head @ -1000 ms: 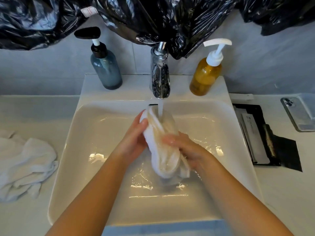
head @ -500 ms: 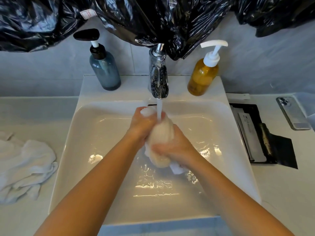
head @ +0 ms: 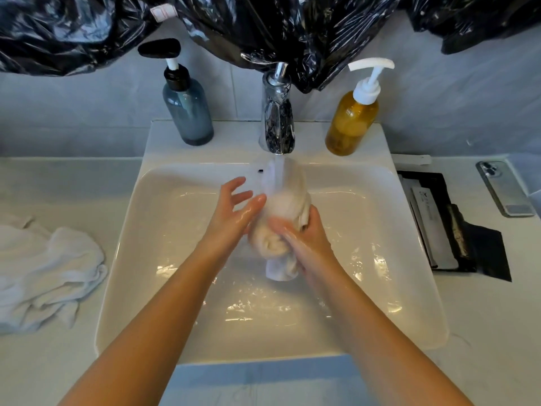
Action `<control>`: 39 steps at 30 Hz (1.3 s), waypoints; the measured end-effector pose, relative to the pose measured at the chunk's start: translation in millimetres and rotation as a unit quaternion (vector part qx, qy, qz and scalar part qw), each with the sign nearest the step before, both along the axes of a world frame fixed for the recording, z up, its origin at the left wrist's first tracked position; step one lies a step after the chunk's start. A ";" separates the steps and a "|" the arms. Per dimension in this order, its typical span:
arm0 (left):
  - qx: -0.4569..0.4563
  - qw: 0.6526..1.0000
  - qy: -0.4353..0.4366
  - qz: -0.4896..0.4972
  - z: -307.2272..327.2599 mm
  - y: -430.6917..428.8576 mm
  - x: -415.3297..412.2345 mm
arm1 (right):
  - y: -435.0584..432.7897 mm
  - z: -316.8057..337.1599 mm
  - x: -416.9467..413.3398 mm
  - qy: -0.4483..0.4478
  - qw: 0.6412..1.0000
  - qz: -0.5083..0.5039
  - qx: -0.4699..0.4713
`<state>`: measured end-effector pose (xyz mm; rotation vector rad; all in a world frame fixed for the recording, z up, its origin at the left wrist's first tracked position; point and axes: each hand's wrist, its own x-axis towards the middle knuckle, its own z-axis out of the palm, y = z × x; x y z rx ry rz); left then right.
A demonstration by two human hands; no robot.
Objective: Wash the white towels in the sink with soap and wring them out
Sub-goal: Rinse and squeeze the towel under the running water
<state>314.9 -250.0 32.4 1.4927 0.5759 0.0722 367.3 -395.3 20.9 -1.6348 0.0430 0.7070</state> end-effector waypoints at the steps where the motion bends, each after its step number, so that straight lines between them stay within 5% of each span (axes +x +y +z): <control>1: -0.012 1.000 -0.002 0.001 -3.5 -3.8 -9.1 | 2.3 -1.5 -1.9 0.023 0.998 -0.022 0.049; 3: -0.068 0.997 0.021 -0.009 -11.9 -11.9 -18.1 | 9.5 -2.5 -7.0 0.063 0.989 -0.063 0.121; 7: -0.188 0.982 0.024 -0.001 -14.3 -22.4 -18.7 | 21.5 -6.6 -17.7 0.020 0.991 -0.081 0.103; 13: -0.040 0.999 -0.009 -0.025 -13.3 -6.4 -24.5 | 7.4 -7.0 -1.3 0.133 0.961 -0.034 0.238; 18: 0.039 0.991 -0.004 -0.129 -2.6 17.0 -31.1 | 5.8 6.5 31.2 0.184 0.948 -0.076 0.249; 23: -0.138 0.990 0.028 -0.025 -6.4 7.2 -23.8 | 22.9 6.4 37.0 0.182 0.933 -0.171 0.259; 27: -0.333 0.942 0.029 -0.031 -4.3 -1.1 -19.7 | 30.6 5.6 30.6 0.183 0.918 -0.176 0.304; 30: -0.399 0.915 0.037 -0.043 0.5 1.7 -18.2 | 30.7 5.7 31.2 0.165 0.917 -0.143 0.335; 34: -0.338 0.939 0.061 -0.018 -0.6 9.7 -13.7 | 27.7 2.7 37.4 0.166 0.927 -0.089 0.325; 39: -0.100 0.994 -0.030 0.034 -12.4 21.5 -18.7 | 18.6 -2.6 41.6 0.199 0.913 -0.063 0.351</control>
